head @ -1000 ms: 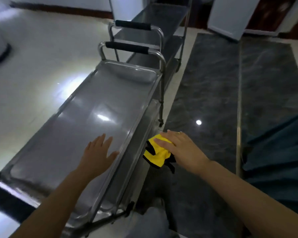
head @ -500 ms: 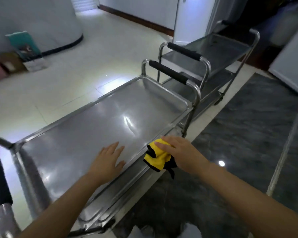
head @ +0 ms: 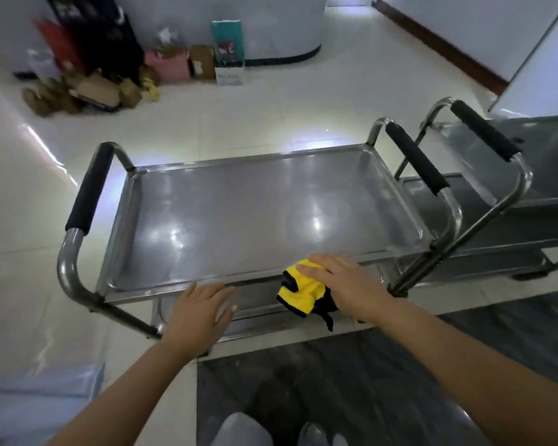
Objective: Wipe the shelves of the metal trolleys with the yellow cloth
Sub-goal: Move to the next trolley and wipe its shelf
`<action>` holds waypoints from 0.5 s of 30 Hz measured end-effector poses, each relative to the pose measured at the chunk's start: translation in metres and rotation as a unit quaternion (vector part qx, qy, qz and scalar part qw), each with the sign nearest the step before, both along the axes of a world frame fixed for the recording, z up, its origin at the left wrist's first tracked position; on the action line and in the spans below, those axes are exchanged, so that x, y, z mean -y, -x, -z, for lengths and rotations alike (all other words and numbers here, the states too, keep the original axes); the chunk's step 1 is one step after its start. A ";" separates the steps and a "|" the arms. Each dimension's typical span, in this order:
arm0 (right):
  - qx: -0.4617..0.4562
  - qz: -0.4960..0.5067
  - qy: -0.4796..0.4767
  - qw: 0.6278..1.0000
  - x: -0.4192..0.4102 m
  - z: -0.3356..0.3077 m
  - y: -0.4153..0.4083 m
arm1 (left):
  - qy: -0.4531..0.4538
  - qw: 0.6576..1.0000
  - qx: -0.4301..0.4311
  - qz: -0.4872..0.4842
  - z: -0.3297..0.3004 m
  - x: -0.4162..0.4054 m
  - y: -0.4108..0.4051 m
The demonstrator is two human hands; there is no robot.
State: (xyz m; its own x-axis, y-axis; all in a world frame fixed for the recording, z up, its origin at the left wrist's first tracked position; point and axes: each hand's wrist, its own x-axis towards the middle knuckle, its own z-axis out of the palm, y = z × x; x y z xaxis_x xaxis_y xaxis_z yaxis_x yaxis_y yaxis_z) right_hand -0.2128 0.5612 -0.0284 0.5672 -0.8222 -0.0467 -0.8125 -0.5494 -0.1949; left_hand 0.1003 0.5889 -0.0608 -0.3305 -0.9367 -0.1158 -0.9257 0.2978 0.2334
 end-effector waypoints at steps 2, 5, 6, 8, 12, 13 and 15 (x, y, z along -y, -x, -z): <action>-0.023 -0.017 -0.016 0.999 0.002 0.008 -0.004 | -0.020 1.000 0.017 -0.016 0.007 -0.010 0.001; -0.024 -0.020 -0.038 0.999 0.008 0.029 -0.012 | -0.066 0.995 0.058 -0.055 0.028 -0.016 -0.003; -0.018 -0.018 -0.043 0.999 0.010 0.037 -0.016 | -0.079 0.992 0.065 -0.069 0.036 -0.016 -0.004; -0.026 -0.013 -0.061 0.998 0.013 0.059 -0.023 | -0.100 0.989 0.065 -0.083 0.054 -0.016 -0.008; -0.039 -0.044 -0.043 0.997 0.025 0.127 -0.031 | -0.096 0.989 0.060 -0.091 0.108 -0.008 -0.013; -0.041 -0.048 -0.039 0.997 0.031 0.148 -0.031 | -0.095 0.989 0.061 -0.091 0.126 -0.003 -0.015; -0.029 -0.045 -0.030 0.998 0.043 0.191 -0.030 | -0.100 0.989 0.069 -0.088 0.167 0.007 -0.017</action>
State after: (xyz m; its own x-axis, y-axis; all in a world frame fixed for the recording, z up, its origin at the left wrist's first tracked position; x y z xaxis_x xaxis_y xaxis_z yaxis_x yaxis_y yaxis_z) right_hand -0.1827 0.5179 -0.2191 0.6331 -0.7632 -0.1294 -0.7716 -0.6088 -0.1844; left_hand 0.1176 0.5821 -0.2276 -0.1332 -0.9321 -0.3367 -0.9861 0.0906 0.1393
